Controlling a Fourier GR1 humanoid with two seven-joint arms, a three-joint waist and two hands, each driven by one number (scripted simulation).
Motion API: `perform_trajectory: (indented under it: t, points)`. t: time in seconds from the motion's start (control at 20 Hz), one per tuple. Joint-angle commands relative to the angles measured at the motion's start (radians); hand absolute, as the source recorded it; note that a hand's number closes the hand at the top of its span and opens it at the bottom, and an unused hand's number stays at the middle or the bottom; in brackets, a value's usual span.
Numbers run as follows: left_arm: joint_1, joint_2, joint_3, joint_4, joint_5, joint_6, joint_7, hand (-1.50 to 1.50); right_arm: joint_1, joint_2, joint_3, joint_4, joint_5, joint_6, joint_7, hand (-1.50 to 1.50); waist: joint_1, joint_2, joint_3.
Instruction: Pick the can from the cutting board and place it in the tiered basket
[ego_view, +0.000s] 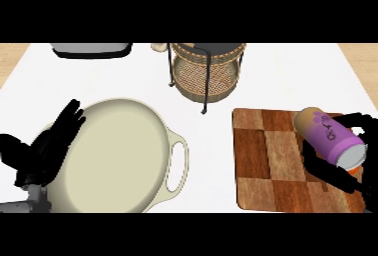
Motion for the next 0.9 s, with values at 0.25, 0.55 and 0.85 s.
perform_trajectory:
  t: [0.25, 0.55, 0.85]
  points:
    - [0.006, -0.034, -0.017, -0.003, -0.041, -0.004, -0.017, 0.00, -0.332, 0.098, 0.087, -0.114, 0.016, 0.271, 0.219, 1.50, 0.022, 0.006, 0.000]
    - [-0.047, -0.050, -0.002, 0.034, -0.046, 0.001, -0.011, 0.00, -0.610, 0.201, 0.108, 0.093, 0.015, 0.337, 0.271, 1.50, 0.023, 0.006, 0.001]
    - [-0.026, -0.041, -0.013, -0.023, -0.038, -0.018, 0.041, 0.00, -0.836, 0.310, 0.101, 0.480, 0.085, 0.146, 0.305, 1.50, 0.039, 0.009, 0.001]
